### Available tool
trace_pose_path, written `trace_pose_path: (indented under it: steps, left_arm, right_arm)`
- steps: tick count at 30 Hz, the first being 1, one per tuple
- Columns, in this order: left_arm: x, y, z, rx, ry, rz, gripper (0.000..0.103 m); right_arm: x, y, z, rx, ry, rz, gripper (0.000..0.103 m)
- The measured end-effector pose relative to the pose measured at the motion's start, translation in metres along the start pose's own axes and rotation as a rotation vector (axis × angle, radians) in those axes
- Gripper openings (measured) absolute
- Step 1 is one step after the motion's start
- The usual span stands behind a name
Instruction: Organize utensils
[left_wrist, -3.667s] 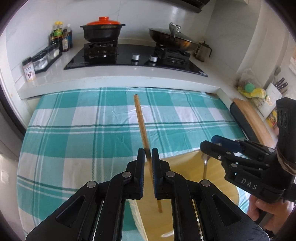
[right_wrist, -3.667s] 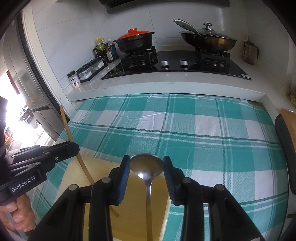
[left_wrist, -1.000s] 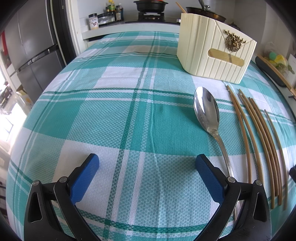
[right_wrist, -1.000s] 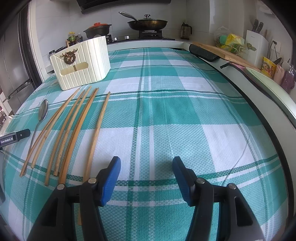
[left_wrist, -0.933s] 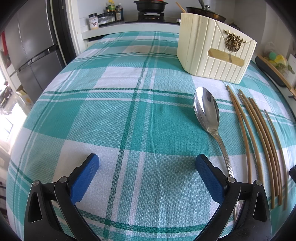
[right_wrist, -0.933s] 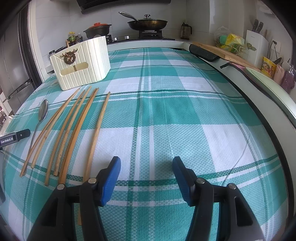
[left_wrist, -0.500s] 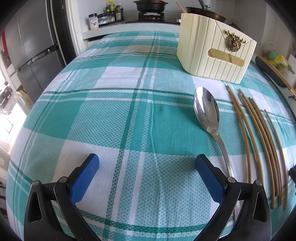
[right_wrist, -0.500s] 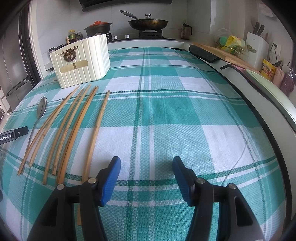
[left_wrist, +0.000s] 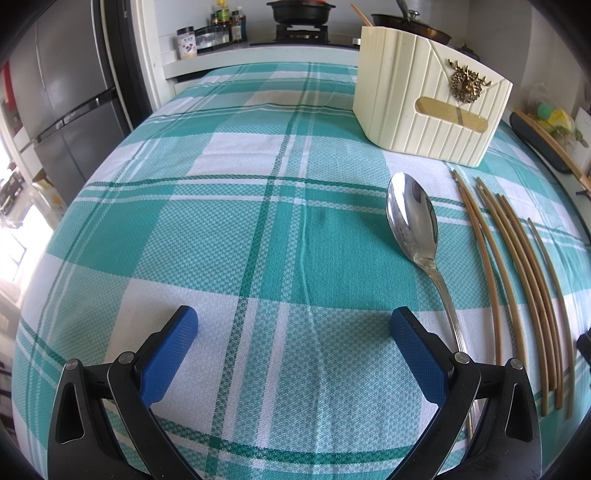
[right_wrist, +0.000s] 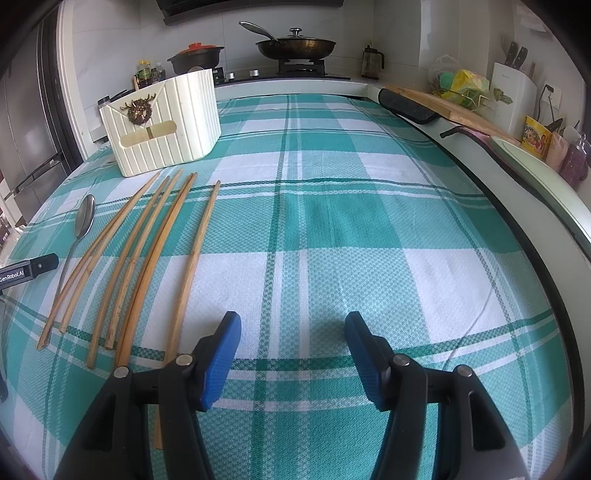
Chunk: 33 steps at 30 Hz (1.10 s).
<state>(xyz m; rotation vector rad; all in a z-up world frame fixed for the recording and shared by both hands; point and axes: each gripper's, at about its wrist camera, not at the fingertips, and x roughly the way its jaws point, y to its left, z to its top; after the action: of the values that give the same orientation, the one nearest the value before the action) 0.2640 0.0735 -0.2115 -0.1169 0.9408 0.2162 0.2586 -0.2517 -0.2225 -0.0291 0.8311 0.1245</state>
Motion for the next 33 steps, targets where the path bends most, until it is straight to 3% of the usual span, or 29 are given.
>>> trace_pose_path:
  steps: [16, 23, 27, 30, 33]
  left_arm:
    - [0.000, 0.000, 0.000, 0.000, 0.000, 0.000, 0.103]
    - [-0.001, -0.001, 0.000, 0.000, 0.000, 0.000, 0.103]
    - [-0.001, 0.000, 0.000, 0.000, 0.000, 0.000, 0.103]
    - [-0.001, 0.000, 0.000, 0.001, 0.000, 0.001, 0.103]
    - [-0.001, 0.000, 0.000, 0.000, 0.000, 0.000, 0.103]
  right_arm:
    - [0.000, 0.001, 0.002, -0.003, 0.005, 0.010, 0.061]
    - [0.017, 0.026, 0.039, -0.041, 0.077, 0.213, 0.059]
    - [0.036, 0.052, 0.052, -0.150, 0.136, 0.239, 0.037]
    - [0.041, 0.066, 0.055, -0.255, 0.120, 0.157, 0.022]
    - [0.041, 0.061, 0.056, -0.240, 0.114, 0.118, 0.015]
